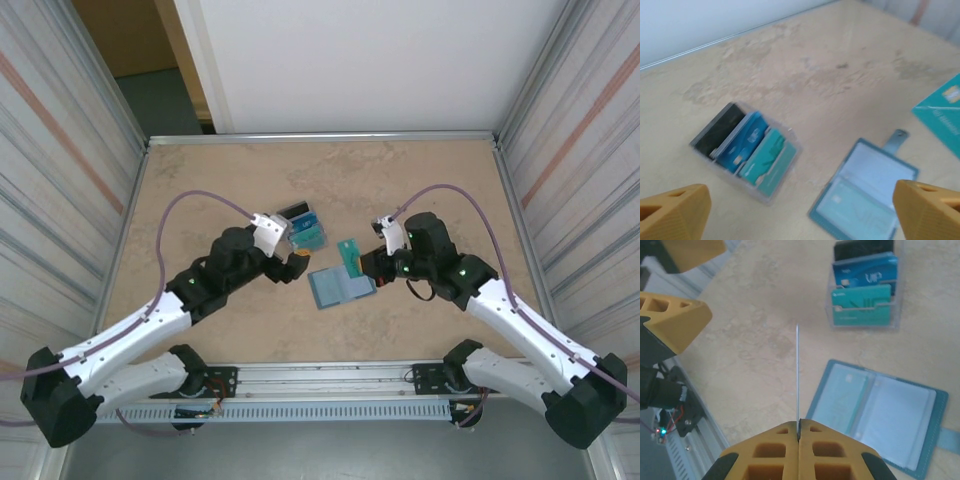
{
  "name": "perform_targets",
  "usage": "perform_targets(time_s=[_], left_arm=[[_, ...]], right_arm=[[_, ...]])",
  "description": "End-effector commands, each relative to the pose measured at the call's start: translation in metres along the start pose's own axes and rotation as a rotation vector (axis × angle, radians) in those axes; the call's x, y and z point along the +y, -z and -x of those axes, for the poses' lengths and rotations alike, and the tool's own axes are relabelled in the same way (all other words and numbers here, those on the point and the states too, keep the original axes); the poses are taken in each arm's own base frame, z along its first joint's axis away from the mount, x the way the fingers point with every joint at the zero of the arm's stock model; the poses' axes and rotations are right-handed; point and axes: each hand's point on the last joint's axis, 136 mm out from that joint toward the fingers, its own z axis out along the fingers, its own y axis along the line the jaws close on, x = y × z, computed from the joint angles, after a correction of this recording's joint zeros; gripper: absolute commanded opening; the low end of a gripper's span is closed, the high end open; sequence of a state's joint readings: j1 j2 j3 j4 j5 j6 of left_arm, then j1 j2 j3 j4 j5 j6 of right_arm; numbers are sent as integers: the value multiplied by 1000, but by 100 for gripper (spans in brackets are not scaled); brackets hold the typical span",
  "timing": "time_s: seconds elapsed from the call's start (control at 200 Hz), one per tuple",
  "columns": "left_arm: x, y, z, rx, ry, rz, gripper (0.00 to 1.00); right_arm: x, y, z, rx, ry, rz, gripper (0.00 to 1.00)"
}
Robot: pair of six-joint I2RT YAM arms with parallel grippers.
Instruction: Take the credit cards out of the card holder
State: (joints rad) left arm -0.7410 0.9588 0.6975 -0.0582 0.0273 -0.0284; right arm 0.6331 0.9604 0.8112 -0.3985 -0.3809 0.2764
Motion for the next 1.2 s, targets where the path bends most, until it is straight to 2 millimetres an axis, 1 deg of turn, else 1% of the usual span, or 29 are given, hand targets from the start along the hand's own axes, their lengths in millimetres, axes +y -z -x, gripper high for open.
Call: perform_targets(time_s=[0.0,0.085,0.1,0.125,0.231,0.351,0.381,0.491,0.541,0.636,0.697,0.757,0.832,0.912,1.002,1.072,1.128,1.138,1.183,1.193,1.198], left_arm=[[-43,10,20,-57,-111,-289,89],[-57,12,22,-51,-190,-382,88],[-58,12,23,-49,-204,-391,87],[-61,12,23,-43,-225,-410,87],[-66,9,20,-6,-309,-453,80],[-73,8,20,22,-362,-510,74],[-75,9,21,20,-373,-527,71],[-85,11,22,18,-413,-605,70],[-89,11,21,24,-426,-634,67],[-93,9,20,39,-443,-665,57],[-96,7,19,46,-449,-681,55],[-100,6,19,50,-457,-701,46],[-104,5,18,56,-469,-714,45],[-104,2,16,66,-469,-714,30],[-105,-1,16,75,-463,-712,10],[-105,-1,15,78,-461,-712,1],[-103,-1,15,75,-460,-702,0],[-103,-1,15,73,-461,-700,0],[-102,0,15,65,-461,-687,0],[-102,-1,15,63,-461,-683,0],[-102,0,15,61,-461,-682,0]], right_arm=[[21,4,7,21,120,74,0],[32,8,10,28,161,104,0],[30,3,7,49,159,104,0],[32,3,7,59,165,112,0],[41,4,5,89,200,143,0],[43,4,4,111,221,133,0],[45,5,4,111,226,135,0],[49,7,5,105,245,142,0],[51,8,6,104,253,147,0],[56,10,7,101,273,157,0],[57,10,7,105,281,160,0],[58,10,8,107,288,159,0],[59,9,9,110,293,158,0],[61,10,9,109,299,164,0],[62,10,10,105,304,166,0],[60,10,12,94,308,151,0],[55,10,14,83,305,117,5],[53,10,16,74,306,103,8],[47,11,19,54,303,66,15],[45,12,21,44,301,51,19],[45,12,21,44,301,51,19]])
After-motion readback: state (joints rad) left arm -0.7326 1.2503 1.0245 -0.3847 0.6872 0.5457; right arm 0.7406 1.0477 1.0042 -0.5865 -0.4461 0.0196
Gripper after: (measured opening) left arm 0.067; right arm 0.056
